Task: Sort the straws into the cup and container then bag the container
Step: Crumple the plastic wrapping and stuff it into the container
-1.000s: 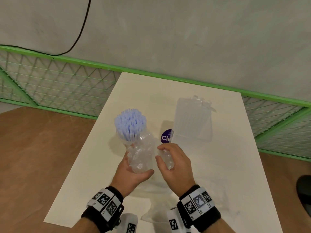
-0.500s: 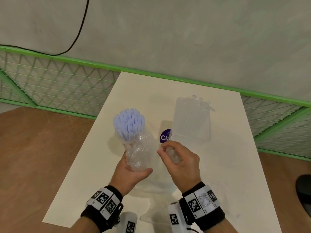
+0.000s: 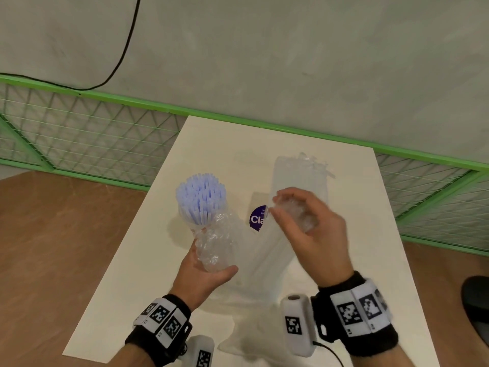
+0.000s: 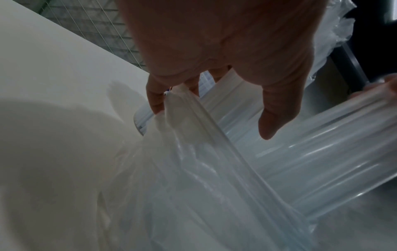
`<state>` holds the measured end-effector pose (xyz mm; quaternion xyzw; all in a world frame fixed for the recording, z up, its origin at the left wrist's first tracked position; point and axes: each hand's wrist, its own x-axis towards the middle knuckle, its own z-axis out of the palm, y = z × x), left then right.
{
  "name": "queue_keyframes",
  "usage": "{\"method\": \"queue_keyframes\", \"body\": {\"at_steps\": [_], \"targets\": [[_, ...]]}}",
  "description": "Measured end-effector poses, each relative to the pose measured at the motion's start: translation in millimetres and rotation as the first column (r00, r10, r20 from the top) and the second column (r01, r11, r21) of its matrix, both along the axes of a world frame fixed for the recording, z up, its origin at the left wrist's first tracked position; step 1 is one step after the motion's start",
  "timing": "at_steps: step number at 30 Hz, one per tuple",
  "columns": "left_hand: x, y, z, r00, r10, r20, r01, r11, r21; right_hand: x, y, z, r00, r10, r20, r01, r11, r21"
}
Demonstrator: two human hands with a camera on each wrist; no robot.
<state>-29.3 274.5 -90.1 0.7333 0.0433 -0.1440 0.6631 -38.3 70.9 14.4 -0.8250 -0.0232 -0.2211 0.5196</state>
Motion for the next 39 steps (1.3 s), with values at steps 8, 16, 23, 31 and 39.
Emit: {"method": "queue_keyframes", "body": {"at_steps": [8,16,23,31,39], "targets": [[-1,5,-5,0.999,0.007,-0.031,-0.009,0.998,-0.056,26,-77,113,0.890,-0.135,0.435,0.008,0.959,0.282],[-2,4,-3,0.998,0.017,-0.060,-0.021,0.998,-0.058,98,-116,70,0.966,-0.069,0.249,0.024,0.984,0.177],[-3,3,2,0.998,0.027,-0.058,-0.029,0.998,-0.048,109,-116,-22,0.991,-0.038,-0.126,-0.021,0.900,-0.435],[-1,5,0,0.998,0.030,-0.058,-0.032,0.999,-0.043,106,-107,-47,0.912,-0.021,-0.409,-0.337,0.530,-0.778],[-2,3,7,0.997,0.023,-0.067,-0.027,0.999,-0.047,134,-90,-45,0.910,-0.173,-0.376,-0.269,0.444,-0.855]]}}
